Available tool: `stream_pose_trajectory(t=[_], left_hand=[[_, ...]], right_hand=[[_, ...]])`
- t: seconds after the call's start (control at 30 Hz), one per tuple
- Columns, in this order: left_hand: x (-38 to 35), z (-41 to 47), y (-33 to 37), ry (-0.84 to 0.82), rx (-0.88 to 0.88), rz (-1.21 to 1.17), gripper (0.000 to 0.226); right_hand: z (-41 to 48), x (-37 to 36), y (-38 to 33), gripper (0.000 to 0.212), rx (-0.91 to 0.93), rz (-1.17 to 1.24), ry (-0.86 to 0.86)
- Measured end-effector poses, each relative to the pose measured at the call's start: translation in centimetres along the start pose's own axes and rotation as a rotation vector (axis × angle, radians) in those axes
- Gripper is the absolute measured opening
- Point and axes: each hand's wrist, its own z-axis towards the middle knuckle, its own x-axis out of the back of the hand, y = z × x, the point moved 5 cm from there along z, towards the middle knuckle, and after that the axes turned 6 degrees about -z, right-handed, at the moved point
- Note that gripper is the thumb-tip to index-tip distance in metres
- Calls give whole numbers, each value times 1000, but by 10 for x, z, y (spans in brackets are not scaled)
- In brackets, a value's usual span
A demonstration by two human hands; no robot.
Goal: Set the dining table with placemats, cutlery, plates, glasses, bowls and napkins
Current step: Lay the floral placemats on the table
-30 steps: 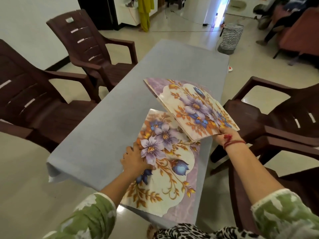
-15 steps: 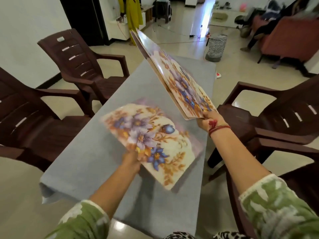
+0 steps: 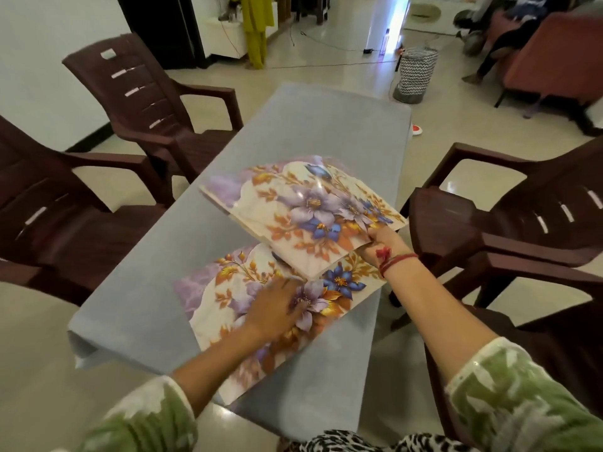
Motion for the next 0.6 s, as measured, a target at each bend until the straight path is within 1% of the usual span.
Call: stream_pose_trajectory(t=[0.03, 0.07, 0.1, 0.13, 0.17, 0.2, 0.23, 0.3, 0.33, 0.4, 0.43, 0.53, 0.57, 0.6], left_hand=[[-3, 3, -28, -51, -18, -51, 63], [-4, 2, -56, -182, 14, 33, 78], [-7, 2, -88, -282, 82, 42, 89], [-19, 1, -109, -324, 44, 110, 95], [-25, -8, -115, -405, 90, 106, 97], [-36, -14, -118, -449, 36, 146, 97], [-40, -21, -114, -435, 0, 190, 97], [-45, -25, -100, -394, 46, 94, 100], [-50, -25, -94, -355, 96, 54, 102], [-54, -23, -83, -296, 216, 34, 104], [-55, -21, -77, -283, 264, 24, 106], [-65, -20, -60, -246, 346, -13, 114], [-67, -22, -52, -243, 361, -30, 113], [-71, -23, -43, -245, 357, -42, 111]], right_hand=[[0, -2, 3, 42, -6, 13, -4], [5, -5, 5, 41, -11, 37, 6], [6, -5, 6, 40, 19, -1, 40], [12, -5, 6, 41, 32, 3, 95], [9, -5, 4, 41, 29, 14, 111], [11, -7, 3, 40, 14, 31, 89], [6, -7, 0, 40, 10, 45, 62], [4, -10, -5, 43, -21, 187, 38], [2, -14, -9, 45, -13, 218, 30], [0, -25, -14, 47, 7, 179, -50], [3, -30, -15, 47, 49, 103, -71], [18, -44, -15, 32, 2, 131, -35], [24, -48, -13, 28, -7, 163, -32], [29, -52, -10, 28, -20, 213, -66]])
